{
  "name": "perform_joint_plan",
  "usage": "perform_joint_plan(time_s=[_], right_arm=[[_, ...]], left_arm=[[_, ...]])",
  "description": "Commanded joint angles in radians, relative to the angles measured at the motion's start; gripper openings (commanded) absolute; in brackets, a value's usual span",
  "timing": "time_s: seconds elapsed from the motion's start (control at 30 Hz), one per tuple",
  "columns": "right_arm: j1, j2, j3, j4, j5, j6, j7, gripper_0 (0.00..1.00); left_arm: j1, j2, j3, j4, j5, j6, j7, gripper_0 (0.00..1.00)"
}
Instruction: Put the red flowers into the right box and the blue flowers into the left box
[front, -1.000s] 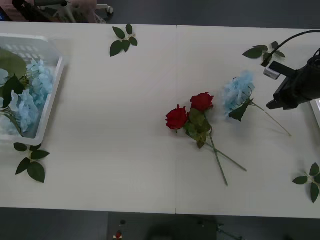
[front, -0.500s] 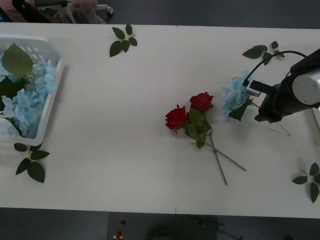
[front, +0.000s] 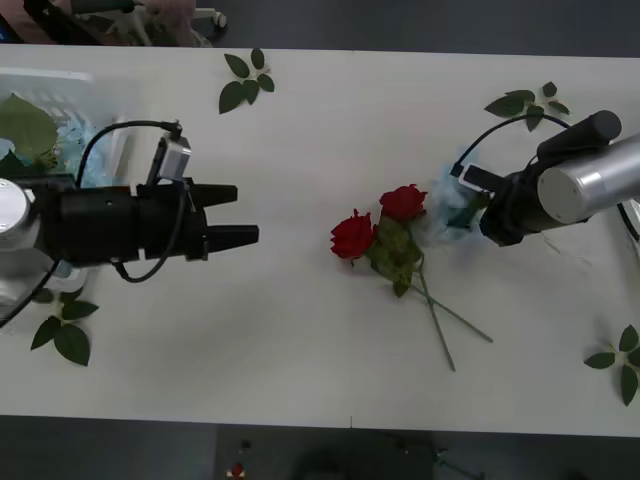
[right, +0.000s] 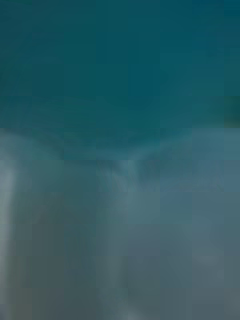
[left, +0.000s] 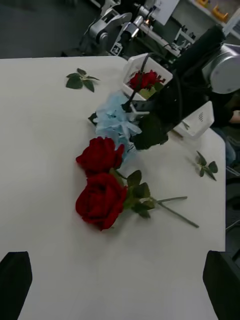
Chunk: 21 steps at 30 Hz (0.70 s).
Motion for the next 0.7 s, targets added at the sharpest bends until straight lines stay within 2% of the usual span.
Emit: perform_joint_plan(time_s=[0.03,0.13,0.33,0.53,0.7], right_arm=[[-0.051,-0.007,-0.012,0.022,-0.012,-0.004,-0.001,0.00],[-0.063,-0.010,-0.071,0.032,-0.064,0.030,-0.009,0.00],[-0.081,-0.008,-0.305,0.058,-0.302,0.218,0.003,0.00],[-0.103,-0.013,-0.361,0.057,-0.684,0.281,0.003,0.00],[-0.110,-0.013,-0.361,-0.034,-0.885,0.231,0.009,0.00]], left_arm=[[0.018,-0.028,0.033,-0.024,-0.001,0.007,-0.089,1.00],[0.019,-0.045,0.035,-0.044,-0.013,0.018,-0.089,1.00],[0.019,-0.049,0.045,-0.143,-0.098,0.032,-0.089,1.00],[0.050,-0.083,0.093,-0.169,-0.090,0.089,-0.089,1.00],[0.050,-0.081,0.099,-0.173,-0.081,0.095,-0.089,1.00]])
